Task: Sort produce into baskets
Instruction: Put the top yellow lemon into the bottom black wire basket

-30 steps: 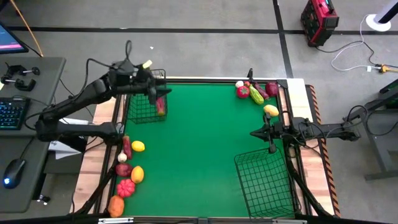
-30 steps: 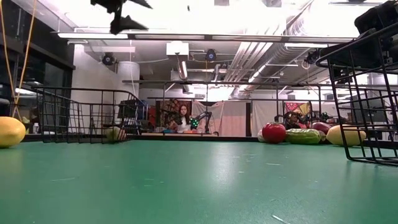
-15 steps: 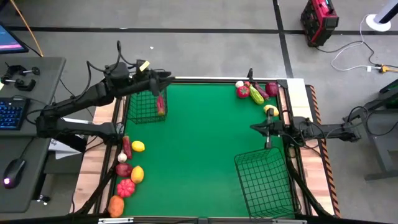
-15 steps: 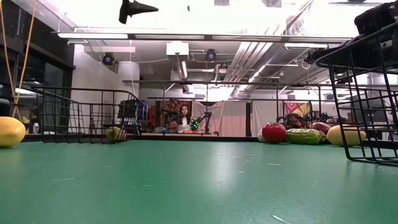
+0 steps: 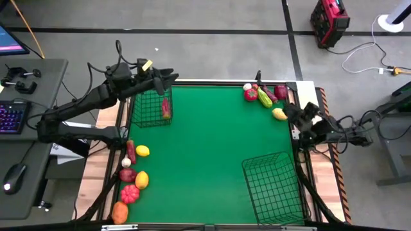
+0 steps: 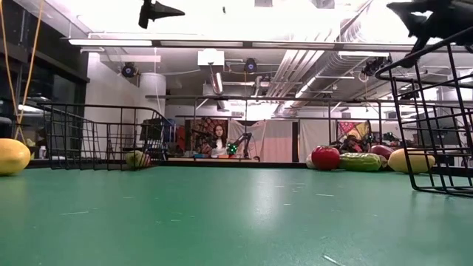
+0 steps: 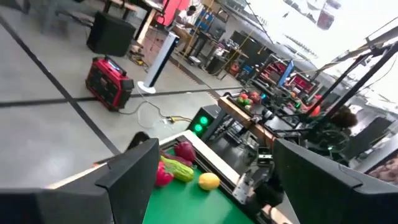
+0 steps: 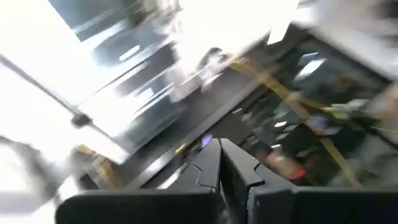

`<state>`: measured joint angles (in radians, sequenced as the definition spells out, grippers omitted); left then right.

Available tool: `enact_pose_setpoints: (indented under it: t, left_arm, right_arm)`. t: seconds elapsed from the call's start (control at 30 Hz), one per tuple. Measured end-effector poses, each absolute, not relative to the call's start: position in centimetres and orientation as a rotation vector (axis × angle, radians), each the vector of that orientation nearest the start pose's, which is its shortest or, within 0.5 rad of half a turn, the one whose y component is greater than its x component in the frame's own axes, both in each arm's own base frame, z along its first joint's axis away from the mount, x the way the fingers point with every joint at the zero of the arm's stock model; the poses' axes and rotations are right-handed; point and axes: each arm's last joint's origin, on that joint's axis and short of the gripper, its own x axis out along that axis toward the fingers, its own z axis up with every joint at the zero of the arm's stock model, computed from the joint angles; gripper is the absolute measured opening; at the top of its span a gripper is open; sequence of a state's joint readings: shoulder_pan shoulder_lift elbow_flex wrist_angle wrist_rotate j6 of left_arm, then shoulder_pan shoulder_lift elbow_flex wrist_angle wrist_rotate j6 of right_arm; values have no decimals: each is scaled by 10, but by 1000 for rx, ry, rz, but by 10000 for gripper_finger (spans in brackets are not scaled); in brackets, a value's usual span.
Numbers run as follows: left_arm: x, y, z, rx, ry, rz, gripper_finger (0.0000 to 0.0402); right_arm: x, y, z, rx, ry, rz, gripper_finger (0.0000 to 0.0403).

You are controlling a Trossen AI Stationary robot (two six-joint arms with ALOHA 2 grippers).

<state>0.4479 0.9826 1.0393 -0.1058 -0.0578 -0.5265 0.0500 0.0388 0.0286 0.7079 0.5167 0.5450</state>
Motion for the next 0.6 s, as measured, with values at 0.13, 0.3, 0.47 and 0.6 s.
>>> enact_pose_setpoints:
  t: [0.13,0.3,0.47,0.6]
  left_arm:
    - [187,98,392,-479,-80,532,303]
    - [180,106,394,-447,-89,561,303]
    - [170,111,397,-439,-94,526,303]
    - [160,109,399,-445,-69,472,303]
  right_arm:
    - [84,-11,250,728,-656,-312,0]
    - [116,-17,286,630,-339,-526,4]
    - [140,-38,313,502,131,-791,26]
    - [148,-54,332,486,458,-918,41]
